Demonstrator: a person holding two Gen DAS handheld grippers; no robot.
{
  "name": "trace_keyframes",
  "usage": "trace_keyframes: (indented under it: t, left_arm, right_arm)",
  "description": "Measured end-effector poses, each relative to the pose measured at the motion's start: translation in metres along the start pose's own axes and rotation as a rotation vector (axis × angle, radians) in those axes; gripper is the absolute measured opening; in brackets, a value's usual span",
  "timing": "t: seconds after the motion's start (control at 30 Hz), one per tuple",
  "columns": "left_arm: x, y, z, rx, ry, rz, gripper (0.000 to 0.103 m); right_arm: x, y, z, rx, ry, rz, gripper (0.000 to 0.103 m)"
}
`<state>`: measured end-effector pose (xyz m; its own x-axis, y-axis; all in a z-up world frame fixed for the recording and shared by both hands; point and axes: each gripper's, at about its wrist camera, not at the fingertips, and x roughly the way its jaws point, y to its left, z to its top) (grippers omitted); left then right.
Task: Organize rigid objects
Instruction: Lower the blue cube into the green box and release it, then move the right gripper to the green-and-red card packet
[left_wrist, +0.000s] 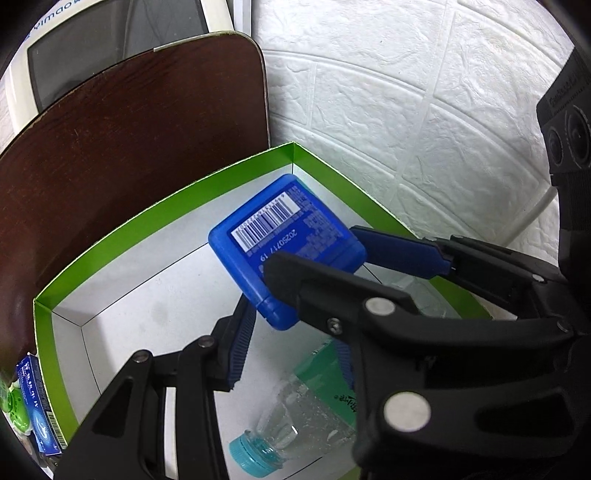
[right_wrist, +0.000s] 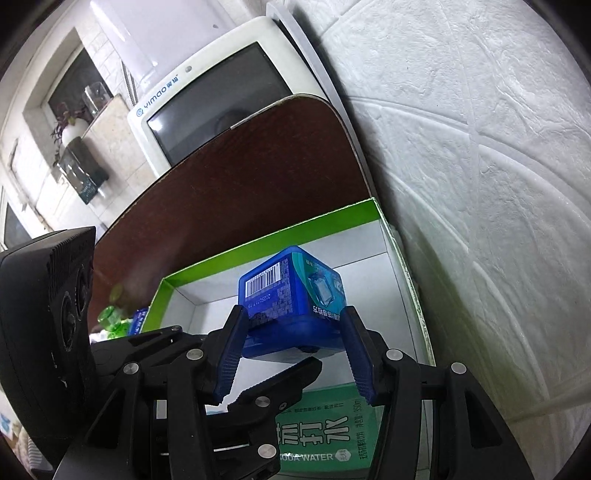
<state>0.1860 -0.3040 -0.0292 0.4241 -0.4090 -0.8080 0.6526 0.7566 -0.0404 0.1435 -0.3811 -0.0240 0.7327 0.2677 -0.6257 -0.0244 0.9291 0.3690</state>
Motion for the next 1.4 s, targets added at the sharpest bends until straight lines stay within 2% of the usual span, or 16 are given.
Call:
trace_keyframes:
  t: [0.23,0.37,0.67,0.83,0.97,1.1,1.2,1.33,1.4]
  left_arm:
    - [-0.009,-0.005,-0.009,0.024,-0.012,-0.001,0.044]
    - [-0.026,-0.005,-0.013,0.030,-0.040,0.024,0.049]
    - [-0.072,0.019,-0.029,-0.023,-0.121,0.064,0.056]
    - [-0.115,0.051,-0.059,-0.086,-0.188,0.138,0.062]
    - [-0.150,0.094,-0.099,-0.174,-0.222,0.228,0.075]
    - [-0.168,0.145,-0.144,-0.321,-0.194,0.274,0.075]
    - [-0.174,0.165,-0.179,-0.387,-0.168,0.253,0.075]
    - [-0.164,0.170,-0.212,-0.395,-0.121,0.189,0.071]
    - [-0.155,0.169,-0.224,-0.396,-0.085,0.133,0.048]
  right_arm:
    - [-0.001,0.001,-0.004,-0.005,-0.004,-0.031,0.054]
    - [-0.003,0.001,-0.003,0.015,-0.001,-0.035,0.054]
    - [-0.021,0.028,-0.003,-0.009,-0.024,-0.036,0.054]
    - [-0.036,0.061,-0.009,-0.078,-0.034,-0.014,0.054]
    - [-0.044,0.090,-0.021,-0.134,-0.023,0.016,0.054]
    - [-0.047,0.118,-0.039,-0.191,0.002,0.076,0.054]
    - [-0.044,0.143,-0.060,-0.233,0.047,0.164,0.054]
    - [-0.033,0.173,-0.099,-0.260,0.127,0.241,0.054]
    - [-0.023,0.180,-0.116,-0.249,0.169,0.263,0.054]
